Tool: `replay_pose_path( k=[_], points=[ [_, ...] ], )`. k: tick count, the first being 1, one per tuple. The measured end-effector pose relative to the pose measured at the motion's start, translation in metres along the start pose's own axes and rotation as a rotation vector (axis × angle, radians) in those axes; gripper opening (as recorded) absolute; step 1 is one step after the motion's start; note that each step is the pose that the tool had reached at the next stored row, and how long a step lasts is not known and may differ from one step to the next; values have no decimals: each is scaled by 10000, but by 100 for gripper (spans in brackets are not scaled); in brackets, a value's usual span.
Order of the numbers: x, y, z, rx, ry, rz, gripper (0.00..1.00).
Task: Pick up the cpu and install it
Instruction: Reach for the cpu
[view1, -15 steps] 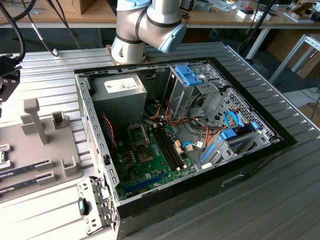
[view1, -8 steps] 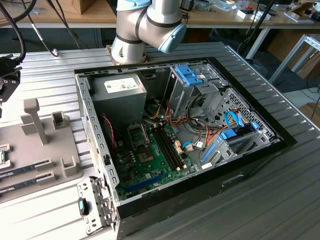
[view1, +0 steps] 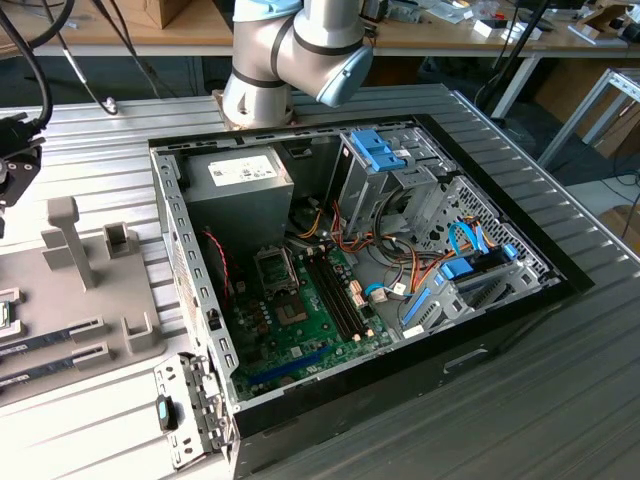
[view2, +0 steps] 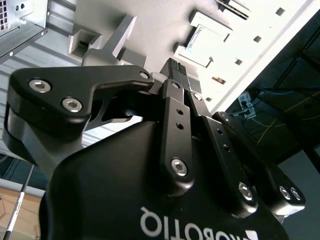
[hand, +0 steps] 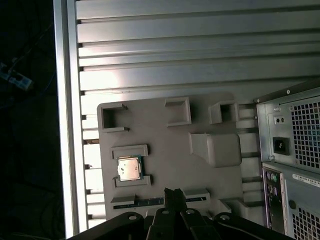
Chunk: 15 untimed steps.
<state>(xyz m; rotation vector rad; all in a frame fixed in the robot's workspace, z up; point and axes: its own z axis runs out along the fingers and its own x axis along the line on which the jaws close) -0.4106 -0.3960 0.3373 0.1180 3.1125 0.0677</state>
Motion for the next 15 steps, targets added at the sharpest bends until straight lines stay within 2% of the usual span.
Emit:
replay_pose_path(
  k=[15],
  points=[
    [3,-3,55,0,0,0,11]
  ],
)
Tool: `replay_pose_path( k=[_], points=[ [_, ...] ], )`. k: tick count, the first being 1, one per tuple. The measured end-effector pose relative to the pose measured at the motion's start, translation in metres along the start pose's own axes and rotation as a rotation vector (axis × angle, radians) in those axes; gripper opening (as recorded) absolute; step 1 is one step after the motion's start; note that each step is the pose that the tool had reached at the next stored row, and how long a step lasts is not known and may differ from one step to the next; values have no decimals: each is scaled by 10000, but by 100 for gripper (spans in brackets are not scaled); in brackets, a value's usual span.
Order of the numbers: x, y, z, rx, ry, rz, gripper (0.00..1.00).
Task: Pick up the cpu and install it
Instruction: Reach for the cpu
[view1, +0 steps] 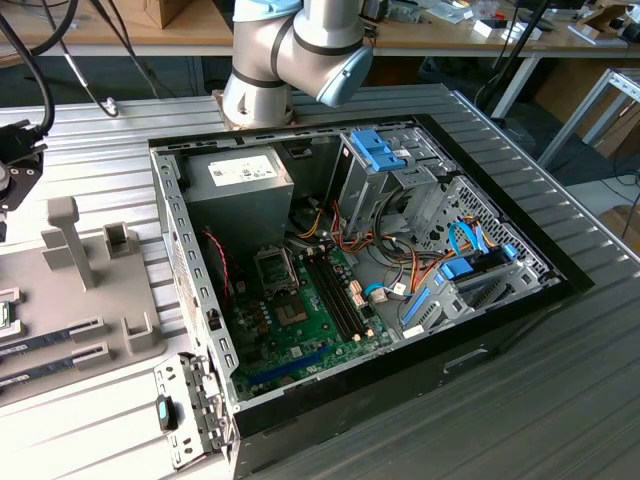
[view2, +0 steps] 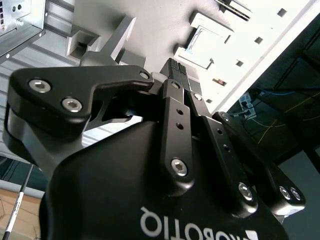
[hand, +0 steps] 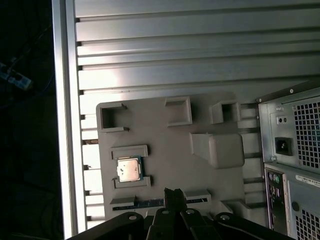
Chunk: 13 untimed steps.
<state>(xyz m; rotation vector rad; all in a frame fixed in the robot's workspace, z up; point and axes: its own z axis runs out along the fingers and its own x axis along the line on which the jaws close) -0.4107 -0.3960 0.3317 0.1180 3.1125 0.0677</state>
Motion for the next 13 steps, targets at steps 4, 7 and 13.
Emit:
replay_pose_path(
  k=[4,7,13],
  points=[
    [1,-1,21,0,0,0,11],
    [2,-2,33,0,1,0,11],
    [3,-3,60,-1,-1,0,11]
  ],
)
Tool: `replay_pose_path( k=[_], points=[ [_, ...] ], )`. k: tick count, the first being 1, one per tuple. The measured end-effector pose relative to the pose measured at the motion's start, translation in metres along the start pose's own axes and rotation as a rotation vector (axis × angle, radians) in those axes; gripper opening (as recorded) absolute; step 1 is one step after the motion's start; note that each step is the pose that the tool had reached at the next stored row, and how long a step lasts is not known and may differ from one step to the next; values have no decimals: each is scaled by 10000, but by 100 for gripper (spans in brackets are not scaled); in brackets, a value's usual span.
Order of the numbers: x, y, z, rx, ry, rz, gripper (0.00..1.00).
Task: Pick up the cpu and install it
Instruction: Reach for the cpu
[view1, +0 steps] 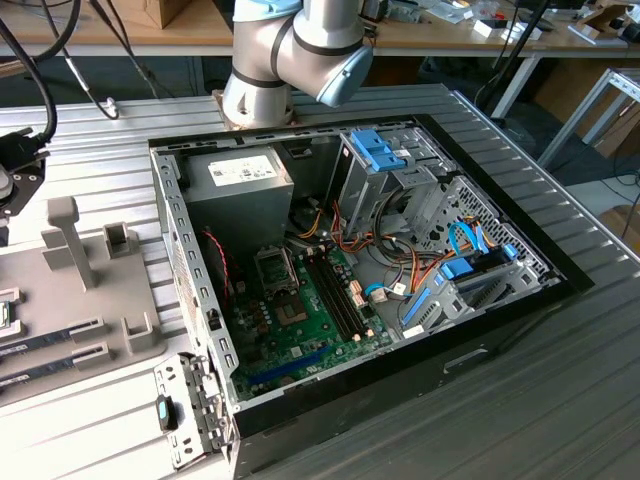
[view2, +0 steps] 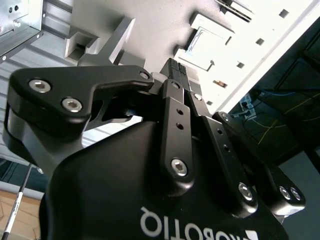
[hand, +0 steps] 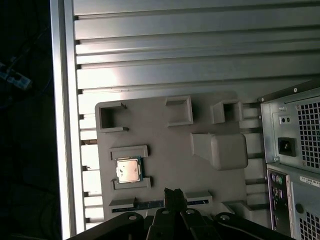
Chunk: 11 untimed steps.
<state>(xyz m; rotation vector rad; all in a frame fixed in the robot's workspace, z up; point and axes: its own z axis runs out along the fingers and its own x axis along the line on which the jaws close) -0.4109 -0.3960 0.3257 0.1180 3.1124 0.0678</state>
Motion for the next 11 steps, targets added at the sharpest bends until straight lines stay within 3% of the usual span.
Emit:
replay_pose_path(
  k=[11],
  points=[
    [2,-3,66,1,1,0,11]
  ],
)
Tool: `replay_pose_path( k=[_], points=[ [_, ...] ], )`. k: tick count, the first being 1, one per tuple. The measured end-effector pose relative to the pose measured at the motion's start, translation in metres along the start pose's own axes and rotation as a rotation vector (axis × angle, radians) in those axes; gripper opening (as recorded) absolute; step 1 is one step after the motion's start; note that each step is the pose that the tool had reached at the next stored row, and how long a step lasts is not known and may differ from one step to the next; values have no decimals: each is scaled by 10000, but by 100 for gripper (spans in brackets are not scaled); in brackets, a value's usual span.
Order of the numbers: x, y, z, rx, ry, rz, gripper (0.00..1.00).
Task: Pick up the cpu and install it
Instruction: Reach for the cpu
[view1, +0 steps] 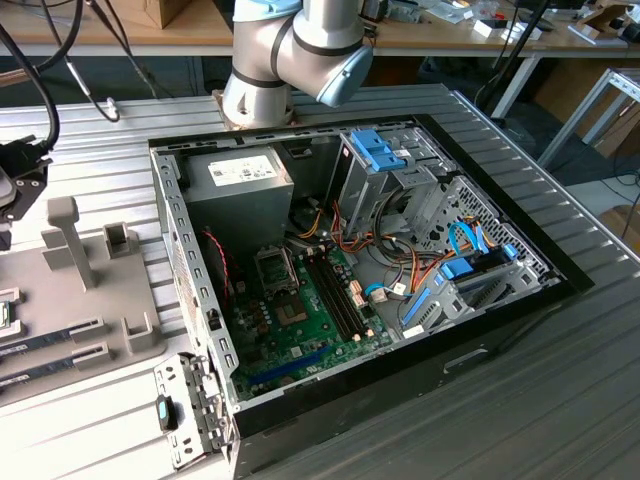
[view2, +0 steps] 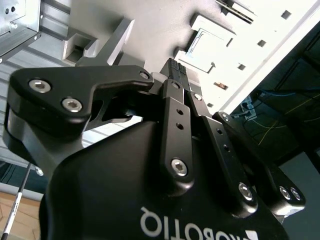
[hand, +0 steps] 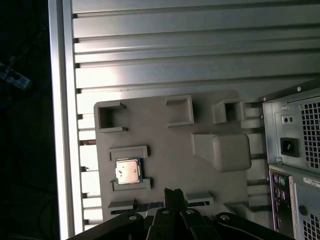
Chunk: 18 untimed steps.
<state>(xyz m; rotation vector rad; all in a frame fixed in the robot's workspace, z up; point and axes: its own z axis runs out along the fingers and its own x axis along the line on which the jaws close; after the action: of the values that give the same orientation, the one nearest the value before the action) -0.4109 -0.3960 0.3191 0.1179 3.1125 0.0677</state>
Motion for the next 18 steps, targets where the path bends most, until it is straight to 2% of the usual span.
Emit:
replay_pose_path(
  k=[6,13,18],
  points=[
    [19,1,54,0,-1,1,11],
    [131,0,84,0,0,0,11],
    [164,-3,106,0,-1,0,11]
  ],
)
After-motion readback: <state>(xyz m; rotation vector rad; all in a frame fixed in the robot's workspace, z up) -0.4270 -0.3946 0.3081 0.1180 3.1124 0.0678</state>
